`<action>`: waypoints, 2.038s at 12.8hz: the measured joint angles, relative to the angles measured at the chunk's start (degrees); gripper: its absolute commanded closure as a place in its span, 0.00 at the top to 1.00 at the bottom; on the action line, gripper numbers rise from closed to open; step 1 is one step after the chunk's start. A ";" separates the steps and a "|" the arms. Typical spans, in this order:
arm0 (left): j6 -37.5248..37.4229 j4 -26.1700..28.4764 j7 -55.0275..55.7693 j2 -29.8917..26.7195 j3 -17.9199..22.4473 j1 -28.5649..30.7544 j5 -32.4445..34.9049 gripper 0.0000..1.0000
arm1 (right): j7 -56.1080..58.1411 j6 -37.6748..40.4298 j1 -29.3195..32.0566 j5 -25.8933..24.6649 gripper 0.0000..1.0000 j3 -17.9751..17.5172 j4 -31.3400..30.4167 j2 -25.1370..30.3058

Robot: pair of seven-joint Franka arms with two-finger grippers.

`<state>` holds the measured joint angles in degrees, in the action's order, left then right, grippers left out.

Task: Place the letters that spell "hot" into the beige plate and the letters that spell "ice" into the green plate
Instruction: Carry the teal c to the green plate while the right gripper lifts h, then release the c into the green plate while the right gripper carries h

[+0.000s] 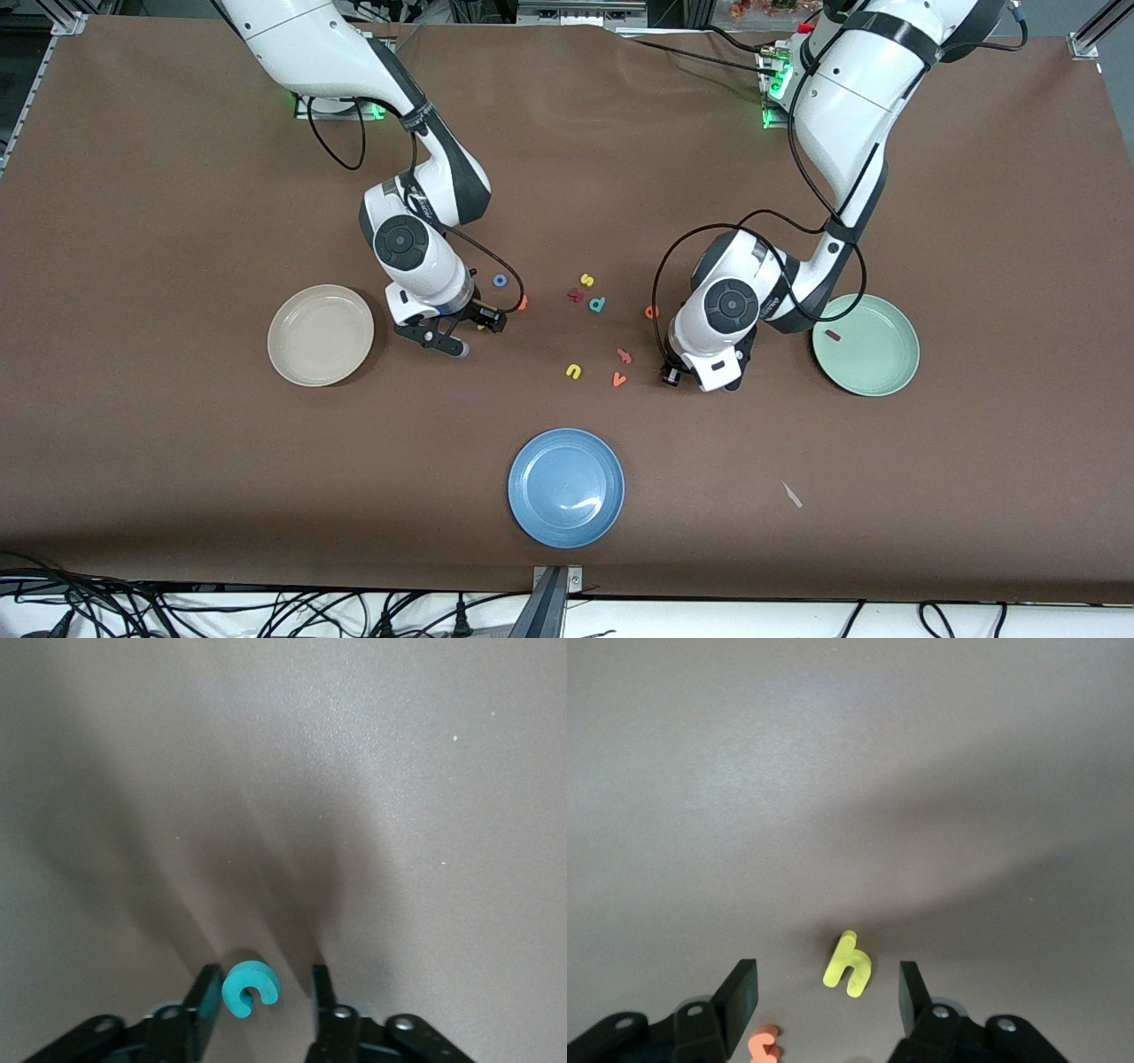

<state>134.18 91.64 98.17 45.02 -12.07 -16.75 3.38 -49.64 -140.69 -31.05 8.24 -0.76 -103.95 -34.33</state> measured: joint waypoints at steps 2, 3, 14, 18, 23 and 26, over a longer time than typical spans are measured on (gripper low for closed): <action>-0.45 -0.03 -0.84 -0.12 0.00 -0.02 0.03 0.01 | -2.17 -0.30 0.00 0.38 0.71 0.00 -0.09 -0.43; -1.35 -0.12 -1.59 -0.20 0.00 -0.01 0.03 0.01 | -2.76 -0.52 -0.02 0.81 0.71 0.00 -0.13 -0.82; -32.57 -1.50 -51.89 -11.95 -0.18 18.69 0.35 0.00 | -4.97 -3.12 -0.73 1.16 0.22 -0.08 -1.04 -3.14; -33.97 0.79 -75.41 -11.90 -0.08 28.40 4.84 0.00 | -4.98 -4.53 -1.46 1.16 0.00 -0.15 -1.08 -3.03; -27.02 5.86 -83.39 -10.43 -0.28 32.28 7.04 0.67 | -2.54 1.52 -1.34 1.16 0.00 0.18 1.51 -2.21; -25.83 6.10 -83.40 -9.47 -0.41 32.33 7.78 0.98 | 4.31 16.40 0.32 1.16 0.00 1.92 8.38 -0.17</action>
<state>108.35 97.74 14.76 35.56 -12.47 15.58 11.16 -45.33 -124.29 -30.73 9.40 1.16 -95.57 -34.50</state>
